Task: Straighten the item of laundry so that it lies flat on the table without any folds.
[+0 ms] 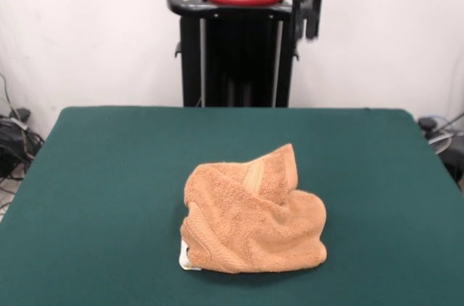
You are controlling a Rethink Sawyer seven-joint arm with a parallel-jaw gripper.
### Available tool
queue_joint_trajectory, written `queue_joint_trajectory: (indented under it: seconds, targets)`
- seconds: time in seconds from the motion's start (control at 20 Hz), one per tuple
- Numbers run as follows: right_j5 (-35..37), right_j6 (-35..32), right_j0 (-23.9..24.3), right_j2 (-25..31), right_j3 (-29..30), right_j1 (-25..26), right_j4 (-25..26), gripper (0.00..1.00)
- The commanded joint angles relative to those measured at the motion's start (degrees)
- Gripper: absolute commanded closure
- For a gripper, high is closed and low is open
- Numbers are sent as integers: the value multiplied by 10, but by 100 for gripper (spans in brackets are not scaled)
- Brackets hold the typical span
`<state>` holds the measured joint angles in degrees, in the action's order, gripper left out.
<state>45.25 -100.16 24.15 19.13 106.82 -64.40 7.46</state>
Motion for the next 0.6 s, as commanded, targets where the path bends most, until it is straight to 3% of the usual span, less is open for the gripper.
queue_joint_trajectory:
  seconds: [0.05,0.1,0.15,0.35,0.6]
  targets:
    - [33,34,-9,38,25,-15,-8,100]
    - [22,36,-5,39,26,-11,-7,100]
    - [13,33,-1,40,30,-9,-11,0]
    - [26,35,-8,35,18,-2,13,0]
    - [-14,20,-14,30,38,16,32,0]
